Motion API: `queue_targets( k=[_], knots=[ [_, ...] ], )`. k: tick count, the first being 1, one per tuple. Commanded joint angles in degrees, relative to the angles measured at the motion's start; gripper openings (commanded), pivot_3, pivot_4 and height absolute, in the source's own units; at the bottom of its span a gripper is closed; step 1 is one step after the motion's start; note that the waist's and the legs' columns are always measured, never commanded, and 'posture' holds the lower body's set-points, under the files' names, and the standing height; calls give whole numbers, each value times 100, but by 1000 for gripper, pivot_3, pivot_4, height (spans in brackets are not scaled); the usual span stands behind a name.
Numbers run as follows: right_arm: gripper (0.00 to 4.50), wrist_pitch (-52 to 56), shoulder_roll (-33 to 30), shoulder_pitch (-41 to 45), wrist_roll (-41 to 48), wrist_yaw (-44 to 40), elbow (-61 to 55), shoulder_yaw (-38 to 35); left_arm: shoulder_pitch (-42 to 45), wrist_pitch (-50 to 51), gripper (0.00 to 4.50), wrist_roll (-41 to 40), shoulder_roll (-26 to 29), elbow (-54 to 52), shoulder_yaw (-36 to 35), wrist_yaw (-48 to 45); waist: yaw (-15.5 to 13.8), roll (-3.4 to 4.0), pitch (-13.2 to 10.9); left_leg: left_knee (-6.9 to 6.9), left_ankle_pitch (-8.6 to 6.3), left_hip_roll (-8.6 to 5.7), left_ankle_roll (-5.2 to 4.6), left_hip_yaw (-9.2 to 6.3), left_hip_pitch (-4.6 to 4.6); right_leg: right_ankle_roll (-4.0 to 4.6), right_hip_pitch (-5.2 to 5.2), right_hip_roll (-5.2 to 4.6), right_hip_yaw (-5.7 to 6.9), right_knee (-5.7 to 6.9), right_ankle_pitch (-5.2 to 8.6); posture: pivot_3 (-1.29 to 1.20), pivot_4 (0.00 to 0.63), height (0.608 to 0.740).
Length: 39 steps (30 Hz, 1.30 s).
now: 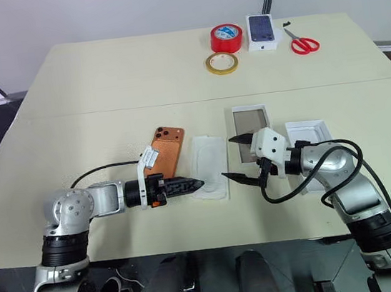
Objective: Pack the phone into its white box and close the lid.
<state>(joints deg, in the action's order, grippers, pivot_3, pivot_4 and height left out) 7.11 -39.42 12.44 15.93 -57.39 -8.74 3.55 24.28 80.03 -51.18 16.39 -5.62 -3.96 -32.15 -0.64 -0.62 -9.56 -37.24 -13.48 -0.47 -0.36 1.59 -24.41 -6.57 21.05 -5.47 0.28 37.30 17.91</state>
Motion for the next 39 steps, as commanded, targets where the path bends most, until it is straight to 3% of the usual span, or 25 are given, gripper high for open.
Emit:
queue_targets(
  k=[1, 3, 10, 14, 18, 24, 27, 31, 34, 39],
  knots=[
    [4488, -131, 15, 99, 2, 46, -11, -139, 93, 121, 4261, 196, 11, 123, 94, 245, -10, 0, 0, 0, 0, -1, 0, 0, 0, 0, -1, 0, 0, 0, 0, 0, 150, 728],
    [4500, -138, -5, 135, 6, 52, 18, -171, 93, 170, 3637, 210, 8, 166, 136, 259, -2, 0, 0, -1, 0, -3, 0, -1, 1, 0, -4, -2, 0, -2, 0, 0, 150, 728],
    [4500, -177, -59, 137, -9, 80, 48, -236, 83, 442, 42, 251, -216, 291, 108, 476, -21, 10, 7, 2, 0, -3, 0, -3, 7, 1, -11, -4, 3, -5, 0, 0, 150, 728],
    [4500, -205, -73, 126, -17, 110, 56, -258, 92, 633, 42, 294, -472, 421, -149, 717, -24, 16, 11, 3, -13, -5, -20, -7, 39, 2, -45, -8, 5, -11, 1, 0, 150, 728],
    [4500, -249, -129, 113, 0, 92, 122, -317, 236, 917, 42, 134, -845, 560, -840, 916, -35, 17, 12, 3, -14, -6, -21, -8, 39, 2, -48, -9, 6, -13, 1, 0, 150, 728],
    [4500, -285, -322, 78, 26, -71, 317, -409, 438, 1209, 42, -7, -956, 423, -1413, 985, -9, 15, 10, 4, -14, -8, -20, -10, 37, 1, -47, -8, 8, -15, 1, 0, 150, 728],
    [4500, -840, -698, 98, -545, -296, 978, -195, 512, 798, 42, 153, -682, 61, -1204, 935, -6, 10, 7, 6, -13, -7, -19, -10, 36, 1, -44, -7, 9, -14, 1, 0, 150, 728],
    [4500, -949, -779, 234, -569, -596, 1399, -120, 532, 464, 42, 256, -506, -52, -1102, 899, 5, 7, 3, 13, 1, -7, 6, -8, 31, 2, -36, -6, 8, -19, 1, 0, 150, 728],
    [3671, -1017, -895, 434, -704, -925, 1915, -4, 478, -293, 0, 443, -378, -222, -943, 737, 7, 5, 0, 15, 5, -7, 13, -8, 25, 1, -31, -5, 8, -20, 1, 0, 150, 728],
    [1181, -886, -824, 603, -591, -1277, 2103, 66, 483, -480, 0, 354, -379, -142, -982, 778, -1, 5, 0, 14, 6, -6, 14, -8, 23, 1, -30, -6, 8, -20, 1, 0, 150, 728]
  ],
)
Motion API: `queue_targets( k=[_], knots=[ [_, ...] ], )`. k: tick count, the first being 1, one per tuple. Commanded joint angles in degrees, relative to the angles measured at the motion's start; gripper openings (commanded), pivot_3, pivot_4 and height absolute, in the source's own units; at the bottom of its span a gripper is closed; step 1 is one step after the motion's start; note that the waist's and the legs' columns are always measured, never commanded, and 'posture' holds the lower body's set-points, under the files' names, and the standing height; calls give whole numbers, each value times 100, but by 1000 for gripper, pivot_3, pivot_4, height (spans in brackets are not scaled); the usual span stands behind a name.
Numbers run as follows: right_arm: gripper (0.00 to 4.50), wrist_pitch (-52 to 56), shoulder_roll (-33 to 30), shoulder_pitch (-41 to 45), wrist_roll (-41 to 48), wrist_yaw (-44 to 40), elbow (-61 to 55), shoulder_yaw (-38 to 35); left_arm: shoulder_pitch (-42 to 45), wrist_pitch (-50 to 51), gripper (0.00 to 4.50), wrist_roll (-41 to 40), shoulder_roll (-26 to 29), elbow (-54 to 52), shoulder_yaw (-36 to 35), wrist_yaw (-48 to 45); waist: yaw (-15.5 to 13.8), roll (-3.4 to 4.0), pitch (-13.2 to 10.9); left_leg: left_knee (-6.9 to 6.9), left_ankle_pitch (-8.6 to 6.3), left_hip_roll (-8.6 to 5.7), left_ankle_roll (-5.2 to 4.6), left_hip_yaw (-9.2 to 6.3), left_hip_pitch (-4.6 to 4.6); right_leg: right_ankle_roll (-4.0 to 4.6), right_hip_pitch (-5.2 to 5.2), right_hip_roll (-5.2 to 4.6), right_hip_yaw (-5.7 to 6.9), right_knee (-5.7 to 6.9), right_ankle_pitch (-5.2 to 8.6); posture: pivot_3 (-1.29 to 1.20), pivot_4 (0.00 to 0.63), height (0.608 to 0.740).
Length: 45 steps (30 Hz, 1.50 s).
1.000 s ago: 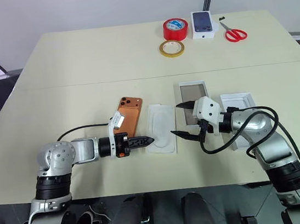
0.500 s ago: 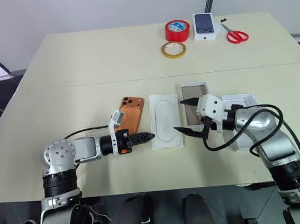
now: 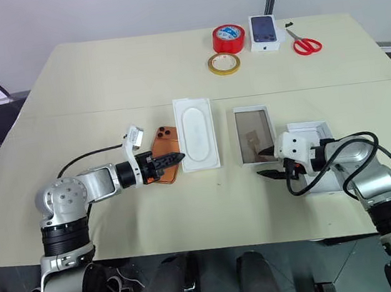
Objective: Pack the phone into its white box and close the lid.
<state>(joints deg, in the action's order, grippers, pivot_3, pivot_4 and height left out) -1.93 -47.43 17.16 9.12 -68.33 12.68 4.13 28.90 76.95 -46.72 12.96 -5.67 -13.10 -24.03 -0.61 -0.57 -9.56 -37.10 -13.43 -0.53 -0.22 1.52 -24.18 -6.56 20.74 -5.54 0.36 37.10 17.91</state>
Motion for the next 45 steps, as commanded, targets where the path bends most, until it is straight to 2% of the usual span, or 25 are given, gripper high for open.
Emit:
queue_targets(
  k=[1, 2, 3, 7, 12, 16, 18, 20, 24, 27, 31, 39, 43, 45],
  knots=[
    [658, 56, -2, 141, 109, -224, -59, 11, 26, -198, 0, -120, -53, -145, -82, -17, -5, -1, 0, -1, 0, 0, 0, 0, 0, 0, 0, -1, 0, 0, 0, 0, 150, 728],
    [168, 81, 13, 145, 115, -250, -75, 6, 27, -212, 0, -137, -60, -153, -84, -8, -7, -1, -1, -1, 0, 0, -1, 0, -1, 0, 0, -1, 0, -1, 0, 0, 150, 728],
    [70, 86, 21, 147, 108, -262, -78, -2, 23, -233, 0, -140, -60, -160, -76, -6, -8, -1, -1, -1, 0, 0, -1, 0, -2, 0, 0, -1, 0, -1, 0, 0, 150, 728],
    [70, 456, 263, 23, 340, -316, -780, 113, 322, 100, 0, -695, -347, 153, -681, 181, -3, -3, -2, -1, -1, 1, -1, -1, -5, -1, 5, 0, 0, 1, 0, 0, 150, 728],
    [70, 808, 535, -249, 328, -69, -1767, 341, 431, 256, 0, -802, -331, 246, -747, 309, -4, -3, -2, -1, 1, 2, 1, -3, -18, -2, 20, 3, 1, 3, -1, 0, 150, 728],
    [70, 1089, 675, -397, 408, 143, -2206, 389, 380, 361, 0, -833, -259, 194, -521, 223, -15, -7, -4, -3, 2, 2, 3, -3, -20, -2, 21, 3, 1, 4, -1, 0, 150, 728],
    [604, 1317, 610, -475, 583, 95, -2357, 305, 332, 452, 0, -872, -308, 169, -484, 247, -16, -8, -4, -4, 1, 0, 3, -3, -20, -2, 20, 2, 1, 4, -1, 0, 150, 728],
    [1349, 1285, 566, -564, 607, 219, -2489, 126, 291, 512, 0, -888, -356, 167, -447, 260, -11, -8, -5, -4, 1, 0, 3, -3, -20, -2, 20, 1, 1, 3, -1, 0, 150, 728],
    [3303, 1419, 358, -755, 743, 274, -2670, -158, 299, 523, 0, -917, -395, 202, -415, 268, -11, -10, -6, -2, -1, 0, 0, -3, -21, -1, 22, 0, 1, 3, -1, 0, 150, 728],
    [3303, 1409, -21, -1039, 798, 217, -2563, -626, 324, 498, 0, -909, -450, 268, -311, 231, -29, -10, -6, -1, -5, 0, -7, -3, -21, -1, 22, 0, 0, 2, -1, 0, 150, 728],
    [3303, 926, -435, -1260, 578, 333, -1872, -1177, 267, 449, 0, -818, -563, 302, 34, 143, -16, -12, -7, -3, -11, -1, -17, -3, -22, 0, 17, -2, 0, -2, -1, 0, 150, 728],
    [3303, 648, -444, -1233, 606, 445, -1442, -1401, 295, 287, 0, -575, -545, 615, 435, 31, 0, -9, -7, 2, -2, 3, -6, -2, -22, 0, 25, 6, -1, 1, 0, 0, 150, 728],
    [3303, 475, -482, -1290, 566, 473, -1299, -1487, 364, 345, 0, -592, -574, 698, 395, 51, -28, -10, -8, -5, -2, 2, -6, -2, -22, 0, 19, 3, 1, 0, -1, 0, 150, 728],
    [3344, 432, -447, -1239, 560, 519, -1262, -1479, 344, 337, 626, -512, -525, 715, 482, 45, -23, -10, -8, -6, -3, 1, -6, -2, -23, 0, 18, 2, 1, -1, -1, 0, 150, 728]
  ],
)
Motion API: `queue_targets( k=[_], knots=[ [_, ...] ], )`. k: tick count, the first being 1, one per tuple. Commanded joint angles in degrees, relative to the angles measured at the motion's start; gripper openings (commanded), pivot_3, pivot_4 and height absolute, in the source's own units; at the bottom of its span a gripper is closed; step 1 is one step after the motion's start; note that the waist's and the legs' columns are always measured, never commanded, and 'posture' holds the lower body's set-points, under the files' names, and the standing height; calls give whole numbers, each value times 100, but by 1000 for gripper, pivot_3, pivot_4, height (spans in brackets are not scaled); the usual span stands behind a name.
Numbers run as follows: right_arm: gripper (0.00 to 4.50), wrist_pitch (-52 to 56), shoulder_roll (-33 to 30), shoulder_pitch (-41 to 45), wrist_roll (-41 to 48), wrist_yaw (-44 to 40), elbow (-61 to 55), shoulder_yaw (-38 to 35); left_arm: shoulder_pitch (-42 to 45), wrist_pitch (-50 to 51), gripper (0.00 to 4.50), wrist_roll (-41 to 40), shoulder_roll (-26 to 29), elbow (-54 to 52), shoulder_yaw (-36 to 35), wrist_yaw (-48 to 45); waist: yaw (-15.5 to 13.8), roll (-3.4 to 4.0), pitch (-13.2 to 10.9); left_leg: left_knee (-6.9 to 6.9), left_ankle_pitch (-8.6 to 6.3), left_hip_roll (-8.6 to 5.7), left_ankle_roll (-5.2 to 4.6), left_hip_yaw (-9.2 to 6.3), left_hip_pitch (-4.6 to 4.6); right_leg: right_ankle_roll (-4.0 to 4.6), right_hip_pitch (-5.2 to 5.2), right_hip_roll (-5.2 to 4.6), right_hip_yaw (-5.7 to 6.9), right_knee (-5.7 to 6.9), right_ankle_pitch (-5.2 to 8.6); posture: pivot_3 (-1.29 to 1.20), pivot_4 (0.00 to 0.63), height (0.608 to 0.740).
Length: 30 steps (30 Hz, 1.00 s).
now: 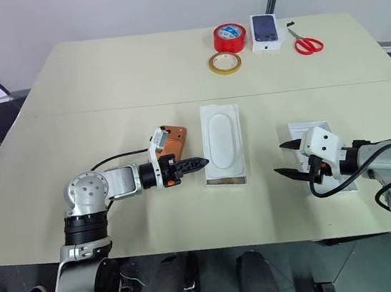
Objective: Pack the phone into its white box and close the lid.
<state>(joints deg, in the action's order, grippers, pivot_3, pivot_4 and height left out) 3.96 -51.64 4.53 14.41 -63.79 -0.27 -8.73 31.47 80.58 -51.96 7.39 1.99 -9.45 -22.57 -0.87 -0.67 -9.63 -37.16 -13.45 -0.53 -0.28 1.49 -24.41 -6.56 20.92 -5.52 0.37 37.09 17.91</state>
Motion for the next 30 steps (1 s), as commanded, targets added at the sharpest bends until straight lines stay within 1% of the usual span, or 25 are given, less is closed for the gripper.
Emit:
queue_targets(
  k=[1, 2, 3, 4, 5, 6, 9, 10, 12, 14, 15, 16, 17, 19, 21, 23, 26, 27, 30],
  knots=[
    [3344, -165, -13, 61, 35, 78, 42, -178, 82, -17, 879, 21, 33, -63, 137, -105, 9, 0, 0, 0, 0, 0, 0, 0, 0, 0, 0, 0, 0, 0, 0, 0, 150, 728],
    [3344, -165, 9, 108, 50, 100, 30, -158, 76, -18, 1395, 30, 54, -93, 167, -120, 12, 0, 0, 0, 0, 0, 0, 0, 0, 0, 1, 0, 0, 0, 0, 0, 150, 728],
    [3344, -135, 60, 204, 91, 141, 13, -135, 73, -50, 1804, 73, 117, -144, 244, -147, 13, 0, 0, 2, 0, 0, 0, 0, 0, 0, 1, 0, 0, 0, 0, 0, 150, 728],
    [3344, -102, 107, 283, 131, 171, -8, -118, 72, -83, 2389, 102, 161, -173, 289, -171, 21, 0, 0, 2, 1, 1, 1, 0, 0, 0, 2, 1, 0, 1, 0, 0, 150, 728],
    [3344, -74, 155, 349, 171, 190, -33, -105, 72, -124, 2822, 126, 187, -188, 313, -186, 32, 1, 0, 3, 1, 1, 3, 0, 1, 0, 2, 2, 0, 1, 0, 0, 150, 728],
    [3344, -26, 218, 422, 222, 217, -63, -93, 88, -118, 2822, 137, 196, -173, 291, -168, 28, 1, 0, 4, 3, 1, 5, 0, 2, 0, 3, 3, -1, 1, 0, 0, 150, 728],
    [3344, 304, 671, 824, 452, 418, -235, 108, 141, -597, 2822, 280, 340, -404, 325, -299, 36, -6, -4, 5, 5, 5, 9, -1, 2, 0, 5, 6, -1, 1, 0, 0, 150, 728],
    [3081, 409, 846, 942, 466, 546, -270, 178, 171, -711, 2848, 283, 362, -460, 287, -324, 27, -5, -4, 5, 6, 5, 10, -1, 2, 0, 5, 5, -1, 2, 0, 0, 150, 728],
    [2489, 499, 1155, 1069, 385, 745, -357, 383, 148, -1020, 2858, 455, 524, -650, 423, -421, 24, -5, -4, 5, 7, 5, 13, 0, 0, 0, 7, 4, -1, 2, 0, 0, 150, 728],
    [1459, 457, 1453, 1209, 124, 925, -354, 730, 20, -1712, 2858, 910, 706, -917, 673, -470, 14, -4, -4, 7, 8, 4, 15, 0, -1, 0, 8, 3, -1, 1, 0, 0, 150, 728],
    [934, 508, 1585, 1294, 4, 1029, -334, 909, -94, -2272, 2858, 1109, 686, -1030, 649, -532, 22, -4, -4, 8, 8, 3, 15, 0, -1, 0, 9, 2, -1, 0, 0, 0, 150, 728],
    [431, 545, 1655, 1355, -138, 1118, -319, 1052, -170, -2626, 2858, 1268, 754, -1102, 705, -631, 21, -2, -3, 9, 8, 3, 17, 1, -1, 0, 9, 2, -2, 0, 0, 0, 150, 728],
    [21, 420, 1709, 1399, -383, 1187, -299, 1261, -245, -2880, 2858, 1453, 881, -1129, 733, -665, 21, -2, -4, 9, 8, 2, 17, 2, -1, 1, 10, 0, -3, 0, 0, 0, 150, 728],
    [21, 284, 1791, 1447, -629, 1242, -275, 1514, -351, -3246, 2858, 1690, 1043, -1102, 717, -726, 17, -2, -4, 9, 8, 1, 17, 3, -3, 1, 13, -2, -3, 0, 0, 0, 150, 728],
    [21, 277, 1918, 1655, -851, 1410, -90, 1693, -362, -3135, 2858, 1501, 1259, -843, 327, -801, 30, -2, -4, 11, 6, 1, 15, 3, -5, 2, 17, -2, -4, 1, 0, 0, 150, 728],
    [21, 542, 2065, 1865, -896, 1522, 12, 1784, -295, -2978, 2858, 1279, 1452, -616, -52, -832, 46, -2, -4, 13, 3, 2, 7, 2, -6, 2, 23, -1, -4, 4, 0, 0, 150, 728],
    [21, 212, 1844, 1971, -1593, 1552, 378, 2193, -205, -3013, 2858, 1400, 1717, -368, -274, -742, 62, -2, -5, 17, 0, 2, 2, 2, -9, 2, 34, 0, -5, 10, -1, 0, 150, 728],
    [21, 94, 1799, 1977, -1688, 1523, 466, 2251, -202, -3007, 2858, 1425, 1798, -331, -279, -773, 41, -2, -5, 17, 0, 2, 2, 2, -9, 2, 33, 0, -4, 9, -1, 0, 150, 728],
    [21, 265, 1867, 2005, -1532, 1404, 488, 2209, -229, -2830, 2858, 1338, 1989, -220, -313, -895, 28, -4, -6, 15, 1, 0, 2, 3, -12, 1, 31, -3, -3, 5, -1, 0, 150, 728]
  ],
)
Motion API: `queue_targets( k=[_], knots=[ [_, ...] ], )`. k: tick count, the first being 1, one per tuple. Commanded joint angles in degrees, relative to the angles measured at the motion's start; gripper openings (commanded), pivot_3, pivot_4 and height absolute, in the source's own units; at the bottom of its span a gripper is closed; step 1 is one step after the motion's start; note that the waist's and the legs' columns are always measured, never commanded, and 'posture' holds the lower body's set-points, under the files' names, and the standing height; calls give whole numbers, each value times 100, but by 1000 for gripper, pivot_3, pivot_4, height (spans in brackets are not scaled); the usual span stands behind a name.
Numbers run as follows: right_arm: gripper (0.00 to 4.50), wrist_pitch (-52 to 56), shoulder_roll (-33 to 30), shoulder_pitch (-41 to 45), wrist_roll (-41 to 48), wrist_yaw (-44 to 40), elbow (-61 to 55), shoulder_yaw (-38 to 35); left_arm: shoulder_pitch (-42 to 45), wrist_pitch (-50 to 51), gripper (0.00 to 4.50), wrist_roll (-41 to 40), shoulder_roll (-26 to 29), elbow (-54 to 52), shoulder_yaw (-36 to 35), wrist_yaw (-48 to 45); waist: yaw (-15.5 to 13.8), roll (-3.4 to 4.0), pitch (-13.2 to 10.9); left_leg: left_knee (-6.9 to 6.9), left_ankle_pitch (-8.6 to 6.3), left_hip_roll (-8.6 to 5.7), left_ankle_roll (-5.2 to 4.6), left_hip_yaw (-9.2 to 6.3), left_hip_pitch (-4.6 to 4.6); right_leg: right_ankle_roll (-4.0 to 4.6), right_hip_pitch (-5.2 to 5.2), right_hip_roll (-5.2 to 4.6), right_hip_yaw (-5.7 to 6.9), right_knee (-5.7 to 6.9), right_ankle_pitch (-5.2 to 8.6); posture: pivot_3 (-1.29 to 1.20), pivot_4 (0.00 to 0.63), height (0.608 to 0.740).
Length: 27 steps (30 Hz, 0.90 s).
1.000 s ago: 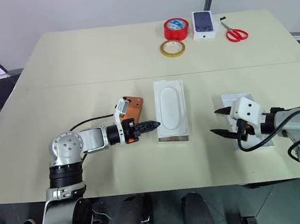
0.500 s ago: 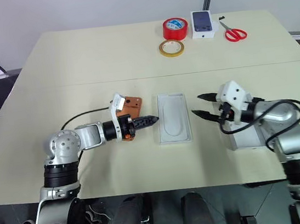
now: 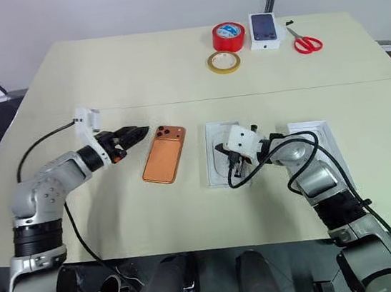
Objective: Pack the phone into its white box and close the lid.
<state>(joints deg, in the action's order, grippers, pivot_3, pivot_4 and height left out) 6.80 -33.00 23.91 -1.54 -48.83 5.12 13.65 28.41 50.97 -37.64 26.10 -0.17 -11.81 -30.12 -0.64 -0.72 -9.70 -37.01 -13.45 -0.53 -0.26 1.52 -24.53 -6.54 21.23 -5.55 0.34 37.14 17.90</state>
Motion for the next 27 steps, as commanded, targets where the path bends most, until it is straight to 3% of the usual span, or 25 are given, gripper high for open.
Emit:
queue_targets(
  k=[1, 4, 8, 12, 14, 18, 22, 27],
  knots=[
    [21, 2, 14, 74, 69, -107, -45, -33, 77, 170, 2858, -110, 138, 16, -83, -151, 9, -1, 0, -2, 0, -1, -1, 1, 0, 0, -1, -1, -1, 1, 0, 0, 150, 728],
    [21, -83, -75, -3, -240, -144, -2, 190, 42, 378, 2858, -168, 271, 93, -110, -281, 22, -1, 0, -3, -3, 0, -4, -1, 3, 0, -3, 0, -1, 5, 0, 0, 150, 728],
    [21, 76, 95, 236, -42, 15, -73, -100, 79, 832, 2858, -262, 520, 303, -166, -450, 60, 0, 0, 2, -3, 1, -4, -1, 3, 0, 2, 2, -1, 7, 0, 0, 150, 728],
    [21, 617, 374, 832, 225, 265, -261, -377, 463, 1870, 2858, -693, 767, 1149, -404, -710, 137, -1, -4, 4, -1, 2, -1, -3, 0, -1, 11, 3, -1, 14, 0, 0, 150, 728],
    [21, 946, 579, 1014, 267, 344, -475, -313, 561, 1930, 2858, -624, 868, 1389, -267, -891, 143, -2, -5, 4, 1, 2, 1, -3, 0, -1, 13, 6, 0, 17, 0, 0, 150, 728],
    [21, 1685, 953, 1307, 239, 403, -645, -24, 736, 2000, 2858, -521, 1016, 1704, 35, -1311, 149, -4, -6, 13, 10, 3, 17, -3, -1, -2, 17, 9, 0, 16, 0, 0, 150, 728],
    [21, 2470, 1167, 1702, -153, 183, -431, 826, 887, 1671, 2858, -169, 1097, 2005, 592, -1780, 144, -4, -6, 11, 10, 3, 16, -1, -1, -2, 17, 8, 0, 18, 0, 0, 150, 728],
    [21, 2607, 1246, 1971, -470, 77, -144, 1400, 1073, 1436, 2858, 113, 1031, 2393, 897, -2123, 134, -6, -7, 9, 7, 1, 11, -1, -5, -1, 23, 5, -1, 24, 0, 0, 150, 728]
  ],
)
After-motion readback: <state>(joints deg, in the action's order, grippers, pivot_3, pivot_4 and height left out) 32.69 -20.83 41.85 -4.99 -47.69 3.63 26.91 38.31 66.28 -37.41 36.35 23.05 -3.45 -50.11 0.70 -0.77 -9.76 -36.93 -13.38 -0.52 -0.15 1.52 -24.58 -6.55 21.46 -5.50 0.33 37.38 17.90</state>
